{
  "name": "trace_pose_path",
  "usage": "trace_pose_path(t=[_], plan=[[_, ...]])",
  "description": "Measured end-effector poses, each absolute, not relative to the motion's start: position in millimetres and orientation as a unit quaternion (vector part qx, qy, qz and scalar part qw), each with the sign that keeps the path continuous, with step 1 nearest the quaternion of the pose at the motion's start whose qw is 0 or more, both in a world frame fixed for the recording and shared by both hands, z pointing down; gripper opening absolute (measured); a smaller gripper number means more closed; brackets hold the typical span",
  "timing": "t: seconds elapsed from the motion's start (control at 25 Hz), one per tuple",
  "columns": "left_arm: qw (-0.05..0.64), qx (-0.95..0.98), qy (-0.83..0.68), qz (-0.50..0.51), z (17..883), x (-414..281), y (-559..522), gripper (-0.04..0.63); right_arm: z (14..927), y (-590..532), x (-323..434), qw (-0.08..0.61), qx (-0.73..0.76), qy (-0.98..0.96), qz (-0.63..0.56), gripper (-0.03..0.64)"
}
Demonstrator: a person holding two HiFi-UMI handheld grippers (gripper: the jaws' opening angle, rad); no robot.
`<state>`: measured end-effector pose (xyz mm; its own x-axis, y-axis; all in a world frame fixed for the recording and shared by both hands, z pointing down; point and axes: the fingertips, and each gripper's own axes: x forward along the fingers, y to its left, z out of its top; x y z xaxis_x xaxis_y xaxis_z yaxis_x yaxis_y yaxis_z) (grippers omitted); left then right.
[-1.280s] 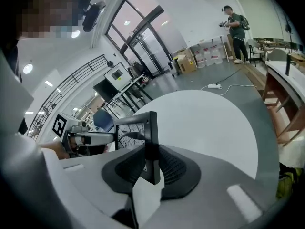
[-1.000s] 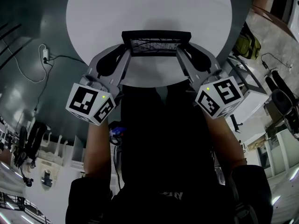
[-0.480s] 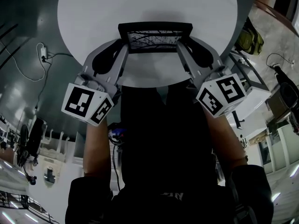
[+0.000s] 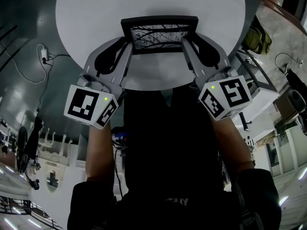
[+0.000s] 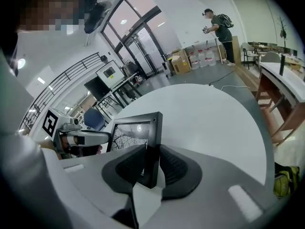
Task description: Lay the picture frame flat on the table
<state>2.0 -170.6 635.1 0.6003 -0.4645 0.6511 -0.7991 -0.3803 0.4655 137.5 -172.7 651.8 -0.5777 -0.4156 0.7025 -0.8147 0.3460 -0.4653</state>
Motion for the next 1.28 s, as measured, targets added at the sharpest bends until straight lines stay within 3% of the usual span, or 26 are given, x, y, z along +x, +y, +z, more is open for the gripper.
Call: trace_pose_path(t=[1.28], plan=[[0.351,0.804,-0.403,0.261,646.0,2.0,-175.2,0.06,664.5,-179.1,134.5,0.278,0.423,-0.78,0.367,0.091]])
